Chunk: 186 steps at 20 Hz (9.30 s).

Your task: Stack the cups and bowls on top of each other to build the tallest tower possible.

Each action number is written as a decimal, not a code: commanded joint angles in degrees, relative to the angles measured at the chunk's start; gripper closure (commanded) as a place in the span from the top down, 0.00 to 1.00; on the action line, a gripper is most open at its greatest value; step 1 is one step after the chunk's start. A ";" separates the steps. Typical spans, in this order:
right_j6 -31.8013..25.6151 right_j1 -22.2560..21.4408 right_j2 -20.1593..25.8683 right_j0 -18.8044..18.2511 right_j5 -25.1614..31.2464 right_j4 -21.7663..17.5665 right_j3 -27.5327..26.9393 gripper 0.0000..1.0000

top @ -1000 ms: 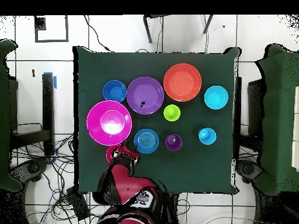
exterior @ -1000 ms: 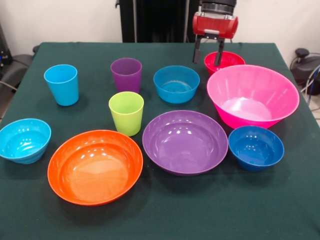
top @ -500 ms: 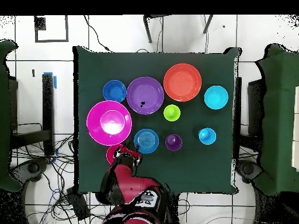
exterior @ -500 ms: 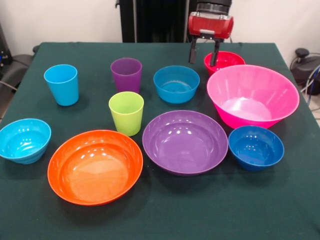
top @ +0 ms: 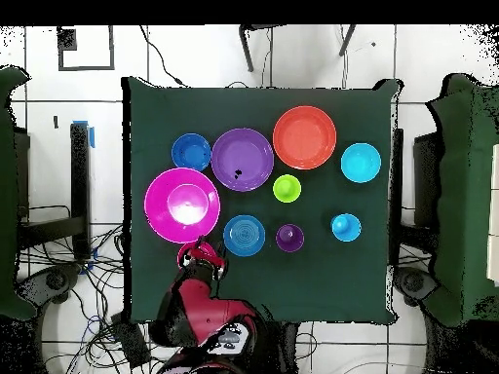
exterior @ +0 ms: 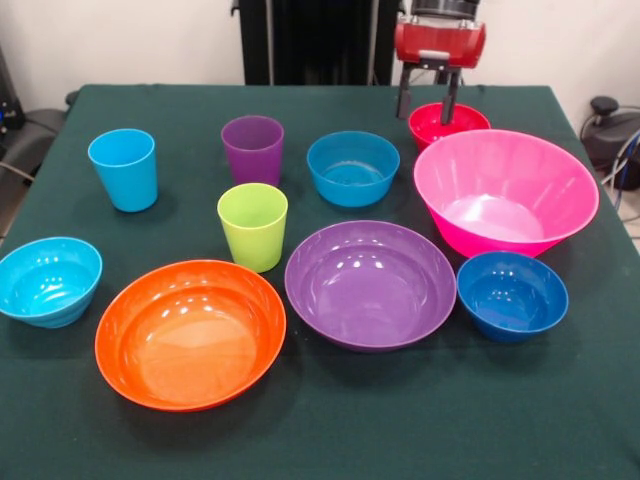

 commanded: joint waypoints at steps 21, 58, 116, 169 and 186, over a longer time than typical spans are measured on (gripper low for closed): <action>8.98 2.55 3.07 0.30 1.70 -0.02 1.51 1.00; 11.41 7.91 2.52 2.50 -4.65 4.60 1.27 1.00; 11.27 13.07 6.30 2.60 -6.44 7.68 -1.69 1.00; 9.53 12.71 8.50 0.26 -4.36 6.53 -2.59 1.00; 9.69 15.54 8.50 0.92 -5.53 7.95 -4.79 1.00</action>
